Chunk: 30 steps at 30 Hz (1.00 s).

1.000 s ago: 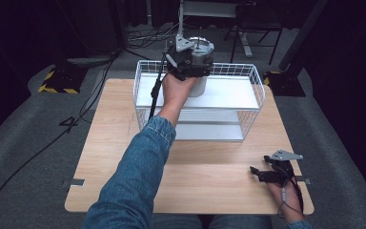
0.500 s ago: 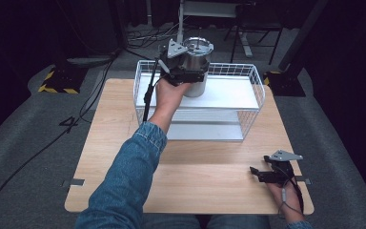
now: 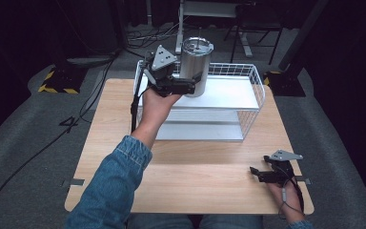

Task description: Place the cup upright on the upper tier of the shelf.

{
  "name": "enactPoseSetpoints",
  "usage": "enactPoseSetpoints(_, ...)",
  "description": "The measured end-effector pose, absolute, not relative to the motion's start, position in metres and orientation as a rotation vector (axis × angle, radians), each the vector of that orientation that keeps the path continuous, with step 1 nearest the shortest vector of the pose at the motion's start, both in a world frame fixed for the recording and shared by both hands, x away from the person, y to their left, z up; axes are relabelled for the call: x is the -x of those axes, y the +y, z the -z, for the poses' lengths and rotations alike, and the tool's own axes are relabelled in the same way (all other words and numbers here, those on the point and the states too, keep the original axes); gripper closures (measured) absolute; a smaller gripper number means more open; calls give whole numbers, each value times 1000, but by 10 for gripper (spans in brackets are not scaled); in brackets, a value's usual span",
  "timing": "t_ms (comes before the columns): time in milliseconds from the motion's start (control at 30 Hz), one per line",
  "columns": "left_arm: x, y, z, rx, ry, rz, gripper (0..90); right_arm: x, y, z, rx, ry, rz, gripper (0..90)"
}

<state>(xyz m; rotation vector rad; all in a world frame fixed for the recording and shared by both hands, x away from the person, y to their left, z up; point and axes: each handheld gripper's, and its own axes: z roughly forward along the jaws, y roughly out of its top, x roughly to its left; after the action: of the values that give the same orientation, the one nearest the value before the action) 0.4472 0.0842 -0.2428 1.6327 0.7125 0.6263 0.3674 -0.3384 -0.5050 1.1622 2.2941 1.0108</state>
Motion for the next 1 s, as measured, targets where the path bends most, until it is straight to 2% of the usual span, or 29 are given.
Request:
enactPoseSetpoints(300, -403, 105, 244, -1663, 666, -601, 0, -367, -338, 505, -1163, 2294, -1010, 180)
enactPoseSetpoints(1000, -338, 159, 271, -1716, 640, -559, 0, -368, -338, 505, -1163, 2298, -1009, 167)
